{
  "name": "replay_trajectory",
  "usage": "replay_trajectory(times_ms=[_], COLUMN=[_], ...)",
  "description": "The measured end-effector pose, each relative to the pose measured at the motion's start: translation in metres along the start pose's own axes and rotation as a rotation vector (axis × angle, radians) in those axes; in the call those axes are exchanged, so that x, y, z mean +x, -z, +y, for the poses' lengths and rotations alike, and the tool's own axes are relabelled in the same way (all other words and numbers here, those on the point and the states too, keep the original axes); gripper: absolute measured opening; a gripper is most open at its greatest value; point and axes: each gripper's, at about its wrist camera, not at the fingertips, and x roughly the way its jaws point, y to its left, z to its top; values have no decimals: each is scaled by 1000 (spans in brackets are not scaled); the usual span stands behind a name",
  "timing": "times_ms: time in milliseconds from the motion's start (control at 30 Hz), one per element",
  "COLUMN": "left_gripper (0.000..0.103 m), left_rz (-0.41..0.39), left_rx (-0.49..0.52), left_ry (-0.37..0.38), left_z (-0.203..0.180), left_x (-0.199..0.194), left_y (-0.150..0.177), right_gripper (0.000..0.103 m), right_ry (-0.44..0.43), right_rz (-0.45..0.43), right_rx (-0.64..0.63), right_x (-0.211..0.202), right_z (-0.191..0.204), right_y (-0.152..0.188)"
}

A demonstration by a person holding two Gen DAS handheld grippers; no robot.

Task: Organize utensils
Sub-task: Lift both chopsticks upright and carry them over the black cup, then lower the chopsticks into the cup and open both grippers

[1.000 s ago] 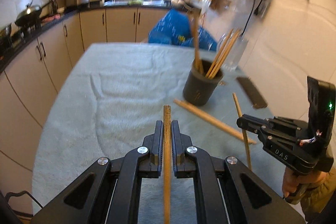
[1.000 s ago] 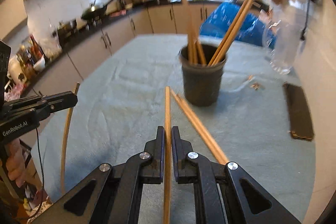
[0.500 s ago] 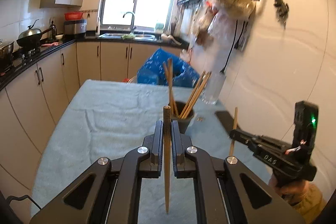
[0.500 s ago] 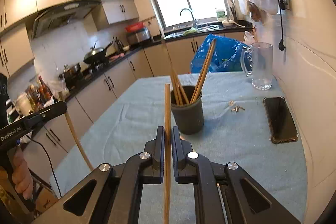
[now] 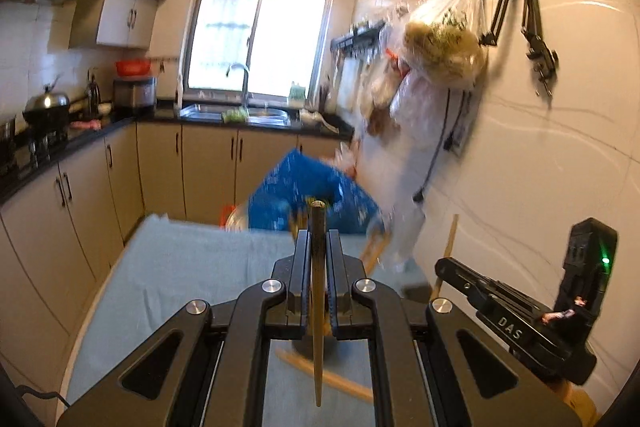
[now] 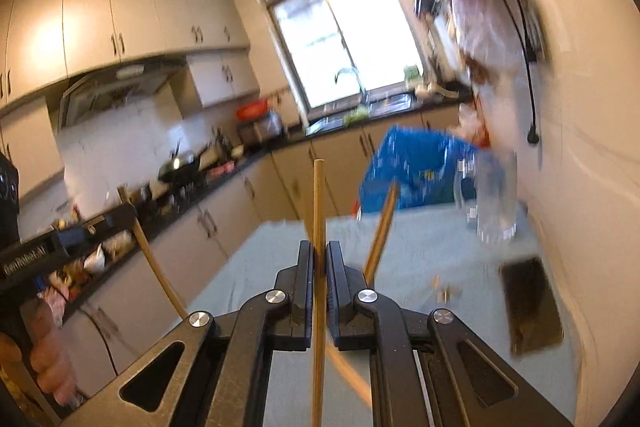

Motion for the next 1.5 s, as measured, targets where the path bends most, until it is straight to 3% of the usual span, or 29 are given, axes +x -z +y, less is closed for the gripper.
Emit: replay_trajectory(times_ms=[167,300,500,667,733,800,867,1000,1233,1333,1500], left_gripper=[7,7,7,7,8,17,32,38,53,62,62], left_rz=[-60,-74,8,52,61,68,59,32,12,18,155], left_rx=[-24,-64,-85,-93,-96,-96,-90,-88,-105,-111,-76], left_ry=[-37,-62,-78,-89,-85,-76,-78,-81,-68,-104,-212], left_z=[-5,-3,1,6,5,5,3,3,18,30,47], left_x=[40,79,130,143,142,136,127,98,32,8,1], left_y=[-28,-36,-22,-10,-9,-8,-8,-10,6,31,88], right_gripper=[6,6,6,7,7,8,16,23,48,52,52], right_ry=[47,105,162,161,164,167,168,171,184,192,174], right_rz=[-132,-178,-140,-82,-61,-48,-38,-51,-37,44,299], right_rx=[65,109,113,71,54,52,57,54,37,37,4], right_x=[27,53,92,103,104,105,103,85,38,29,40], right_z=[-9,-19,-31,-34,-33,-34,-37,-37,-37,-43,-54], right_y=[-30,-36,-23,-9,-5,-1,0,-2,11,35,100])
